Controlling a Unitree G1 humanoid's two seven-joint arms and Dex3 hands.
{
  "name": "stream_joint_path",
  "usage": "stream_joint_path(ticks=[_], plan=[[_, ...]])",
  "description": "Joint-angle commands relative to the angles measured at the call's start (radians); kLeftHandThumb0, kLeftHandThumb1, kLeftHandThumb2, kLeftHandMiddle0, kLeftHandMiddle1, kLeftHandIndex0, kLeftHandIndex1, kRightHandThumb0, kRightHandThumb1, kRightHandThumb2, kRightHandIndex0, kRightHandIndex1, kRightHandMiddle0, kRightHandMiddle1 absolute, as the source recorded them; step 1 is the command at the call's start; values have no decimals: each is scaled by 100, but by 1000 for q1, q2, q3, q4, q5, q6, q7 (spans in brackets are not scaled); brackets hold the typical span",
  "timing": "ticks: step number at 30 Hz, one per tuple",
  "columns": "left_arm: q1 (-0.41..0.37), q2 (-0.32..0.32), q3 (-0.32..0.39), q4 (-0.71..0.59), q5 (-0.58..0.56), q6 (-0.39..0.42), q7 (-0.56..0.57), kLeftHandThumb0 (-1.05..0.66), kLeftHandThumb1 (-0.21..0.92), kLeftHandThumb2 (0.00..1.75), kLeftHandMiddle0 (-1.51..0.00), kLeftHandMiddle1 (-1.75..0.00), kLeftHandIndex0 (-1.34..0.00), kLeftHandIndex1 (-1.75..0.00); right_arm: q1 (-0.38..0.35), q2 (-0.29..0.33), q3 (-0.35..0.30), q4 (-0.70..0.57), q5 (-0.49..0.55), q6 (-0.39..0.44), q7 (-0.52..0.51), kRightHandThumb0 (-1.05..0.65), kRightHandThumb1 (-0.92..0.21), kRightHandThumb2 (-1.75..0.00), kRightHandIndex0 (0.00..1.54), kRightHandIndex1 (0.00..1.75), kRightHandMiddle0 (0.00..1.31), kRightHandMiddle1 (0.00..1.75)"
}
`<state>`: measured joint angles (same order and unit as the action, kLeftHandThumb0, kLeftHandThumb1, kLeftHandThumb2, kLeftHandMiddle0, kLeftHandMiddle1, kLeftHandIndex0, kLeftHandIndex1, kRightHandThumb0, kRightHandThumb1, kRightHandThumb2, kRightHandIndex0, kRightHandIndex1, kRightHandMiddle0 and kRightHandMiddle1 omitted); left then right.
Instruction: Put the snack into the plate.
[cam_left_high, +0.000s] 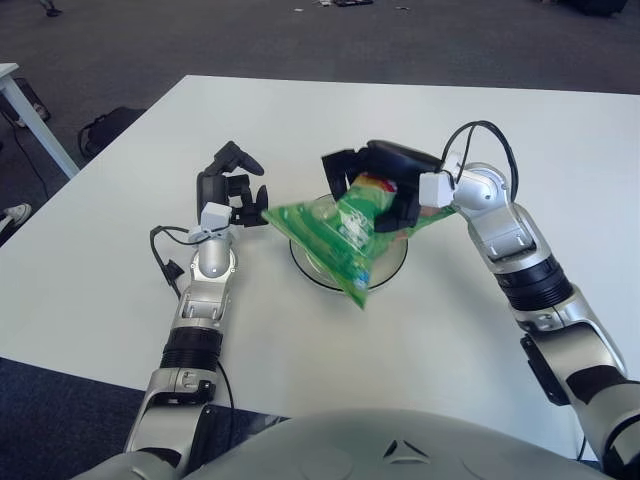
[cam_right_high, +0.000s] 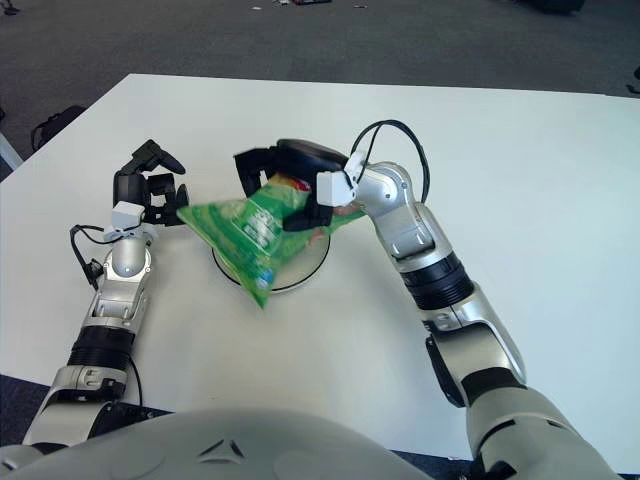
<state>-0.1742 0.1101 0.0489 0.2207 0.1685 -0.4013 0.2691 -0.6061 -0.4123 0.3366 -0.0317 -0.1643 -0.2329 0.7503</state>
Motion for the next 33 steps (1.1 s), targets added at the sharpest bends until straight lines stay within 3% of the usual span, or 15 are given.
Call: stream_joint_path(ticks=[1, 3, 4, 6, 9, 11, 13, 20, 29, 33], plan=[[145, -62, -20, 67, 7, 9, 19, -56, 15, 153, -144, -175, -76, -175, -30, -22, -6, 90, 64, -98, 65, -27, -30, -113, 27, 154, 14, 149], [145, -64, -22, 67, 6, 4, 22, -57, 14, 154, -143, -175, -77, -175, -45, -16, -3, 137, 148, -143, 148, -49, -28, -109, 11, 118, 6, 128], [144, -64, -24, 67, 8, 3, 24, -57, 13, 154, -143, -175, -77, -175, -51, -15, -1, 160, 184, -169, 188, -52, -28, -107, 9, 110, 5, 124], [143, -63, -27, 67, 10, 2, 28, -57, 13, 155, -142, -175, -78, -175, -60, -14, 1, 189, 215, -204, 231, -61, -30, -102, 4, 71, 2, 106], [140, -60, -31, 74, 14, -1, 32, -57, 12, 155, -142, -175, -78, -175, -72, -14, 1, 219, 225, -247, 264, -67, -33, -97, 1, 49, 1, 93], [133, -58, -35, 87, 17, -2, 31, -57, 12, 156, -141, -175, -79, -175, -82, -18, 3, 243, 223, -292, 287, -74, -37, -92, 1, 22, 0, 76], [129, -55, -37, 95, 18, -1, 30, -58, 12, 156, -141, -175, -79, -175, -89, -17, 3, 274, 227, -342, 306, -77, -39, -87, 0, 11, 0, 67], [128, -45, -44, 86, 45, -1, 43, -58, 11, 157, -141, -175, -79, -175, -114, 5, -7, 386, 271, -465, 349, -89, -52, -72, 0, 1, 0, 44], [134, -48, -47, 76, 17, -2, 18, -58, 11, 158, -140, -175, -80, -175, -132, 19, -20, 452, 289, -542, 352, -94, -58, -63, 0, 0, 0, 42], [131, -50, -44, 91, -14, -3, -7, -59, 9, 160, -141, -175, -81, -175, -140, 16, -20, 459, 296, -534, 360, -95, -60, -60, 0, 0, 0, 40]])
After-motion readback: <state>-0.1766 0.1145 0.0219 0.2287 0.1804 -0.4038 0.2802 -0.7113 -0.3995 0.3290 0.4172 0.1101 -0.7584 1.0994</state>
